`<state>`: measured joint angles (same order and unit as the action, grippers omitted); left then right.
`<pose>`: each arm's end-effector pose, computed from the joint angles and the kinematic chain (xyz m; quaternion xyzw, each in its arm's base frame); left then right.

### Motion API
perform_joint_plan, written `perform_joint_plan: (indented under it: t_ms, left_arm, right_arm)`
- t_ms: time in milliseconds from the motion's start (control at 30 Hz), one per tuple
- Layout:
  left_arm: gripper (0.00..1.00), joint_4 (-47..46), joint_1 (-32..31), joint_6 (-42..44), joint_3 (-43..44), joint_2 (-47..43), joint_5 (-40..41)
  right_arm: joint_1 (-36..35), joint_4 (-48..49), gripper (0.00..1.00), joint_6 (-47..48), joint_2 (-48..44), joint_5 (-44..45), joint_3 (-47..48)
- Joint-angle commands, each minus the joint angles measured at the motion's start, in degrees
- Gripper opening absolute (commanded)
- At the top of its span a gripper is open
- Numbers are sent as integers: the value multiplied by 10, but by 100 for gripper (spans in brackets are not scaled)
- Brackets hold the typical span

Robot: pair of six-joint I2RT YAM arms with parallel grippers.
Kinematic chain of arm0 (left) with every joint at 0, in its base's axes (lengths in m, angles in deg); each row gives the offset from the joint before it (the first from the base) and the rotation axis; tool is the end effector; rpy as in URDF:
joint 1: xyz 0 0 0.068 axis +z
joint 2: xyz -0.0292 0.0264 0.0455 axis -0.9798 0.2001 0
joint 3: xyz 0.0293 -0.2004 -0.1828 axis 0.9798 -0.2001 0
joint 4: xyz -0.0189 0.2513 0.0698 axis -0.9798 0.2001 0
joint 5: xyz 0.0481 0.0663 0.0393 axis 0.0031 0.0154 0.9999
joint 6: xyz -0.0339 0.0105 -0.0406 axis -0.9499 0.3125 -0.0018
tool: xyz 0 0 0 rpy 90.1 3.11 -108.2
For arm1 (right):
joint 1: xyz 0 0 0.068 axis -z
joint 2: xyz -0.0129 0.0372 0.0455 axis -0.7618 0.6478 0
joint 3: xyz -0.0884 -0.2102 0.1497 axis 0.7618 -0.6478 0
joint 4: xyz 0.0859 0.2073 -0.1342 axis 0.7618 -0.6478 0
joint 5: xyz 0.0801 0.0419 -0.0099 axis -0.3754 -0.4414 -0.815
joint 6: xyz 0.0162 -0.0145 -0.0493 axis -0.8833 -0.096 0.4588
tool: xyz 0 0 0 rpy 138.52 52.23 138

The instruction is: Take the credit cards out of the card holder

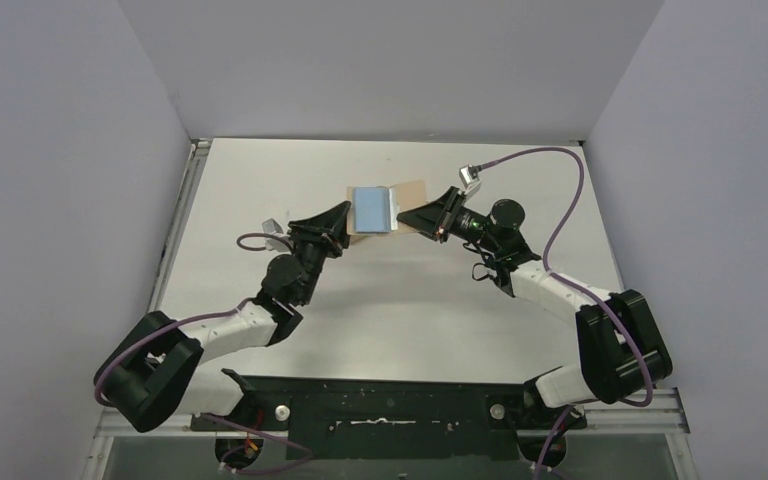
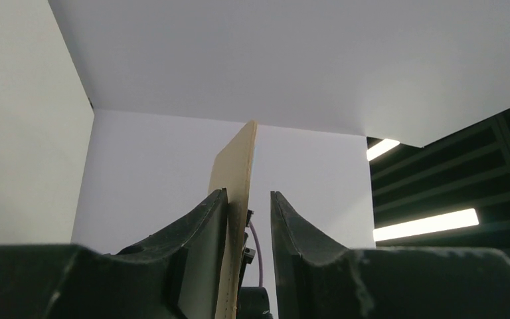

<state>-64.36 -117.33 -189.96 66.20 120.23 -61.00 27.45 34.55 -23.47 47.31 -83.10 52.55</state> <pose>0.2127 -0.1541 0.2323 -0.4658 0.4553 -0.6695 0.3571 0.2740 0.1391 0.2682 0.0196 0.6876 0.6792 0.2559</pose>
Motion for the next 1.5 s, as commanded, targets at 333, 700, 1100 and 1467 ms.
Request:
perform_joint_plan:
  t_ms: [333,700,1100,1467]
  left_arm:
    - [22,48,10,71,16,-59,2]
    - [23,73,12,91,27,-65,-13]
    - [26,89,15,91,38,-57,-33]
    - [22,86,17,86,51,-38,-58]
  right_arm:
    - [-1,44,0,6,-12,3,-4]
    - [-1,44,0,6,-11,1,-3]
    - [-2,47,0,5,-8,-1,-4]
    - [-2,50,0,4,-9,0,-6]
